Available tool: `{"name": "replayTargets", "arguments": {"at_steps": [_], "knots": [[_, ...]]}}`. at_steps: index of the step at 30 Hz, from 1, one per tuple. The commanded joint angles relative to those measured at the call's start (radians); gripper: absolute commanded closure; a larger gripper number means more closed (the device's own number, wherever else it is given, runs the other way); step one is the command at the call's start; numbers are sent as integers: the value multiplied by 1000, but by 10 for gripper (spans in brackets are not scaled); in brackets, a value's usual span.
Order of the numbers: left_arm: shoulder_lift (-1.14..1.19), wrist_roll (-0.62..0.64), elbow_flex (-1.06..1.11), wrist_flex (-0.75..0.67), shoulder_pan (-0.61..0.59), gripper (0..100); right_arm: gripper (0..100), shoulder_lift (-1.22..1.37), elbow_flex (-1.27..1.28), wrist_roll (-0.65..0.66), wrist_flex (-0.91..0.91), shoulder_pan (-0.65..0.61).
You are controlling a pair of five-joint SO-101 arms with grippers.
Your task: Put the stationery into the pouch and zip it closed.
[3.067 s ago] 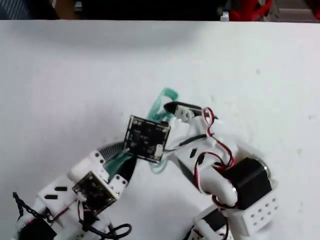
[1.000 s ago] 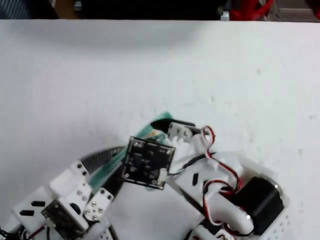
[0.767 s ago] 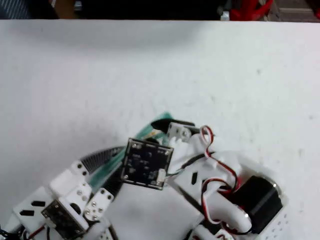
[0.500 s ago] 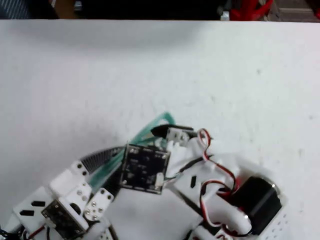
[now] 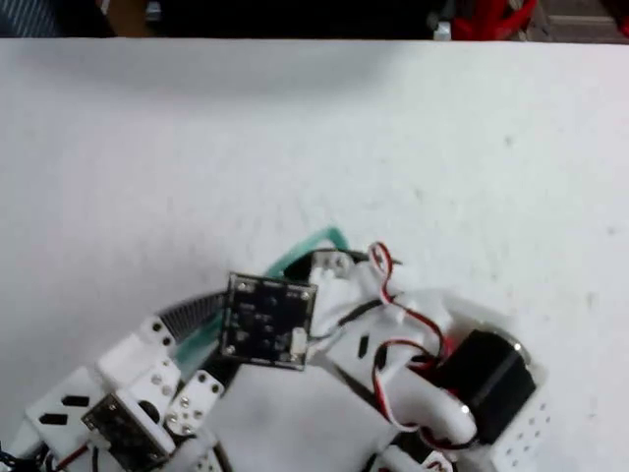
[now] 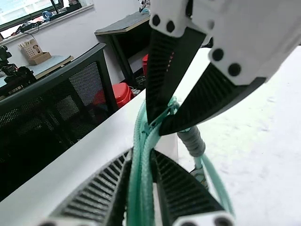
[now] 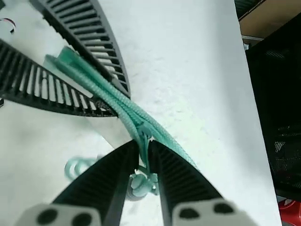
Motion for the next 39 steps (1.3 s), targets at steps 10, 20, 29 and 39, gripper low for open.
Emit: {"name": "replayTargets", "arguments": {"at_steps": [10,20,29,39], "knots": [[4,-2,-11,8,5,976,974,-27,-31,9,33,85],[4,-2,-11,8,4,976,978,-39,-38,9,24,90],[4,-2,-11,8,5,976,978,-56,-63,6,28,90],[4,-2,-11,8,8,976,979,-51,-34,9,5,134]]}}
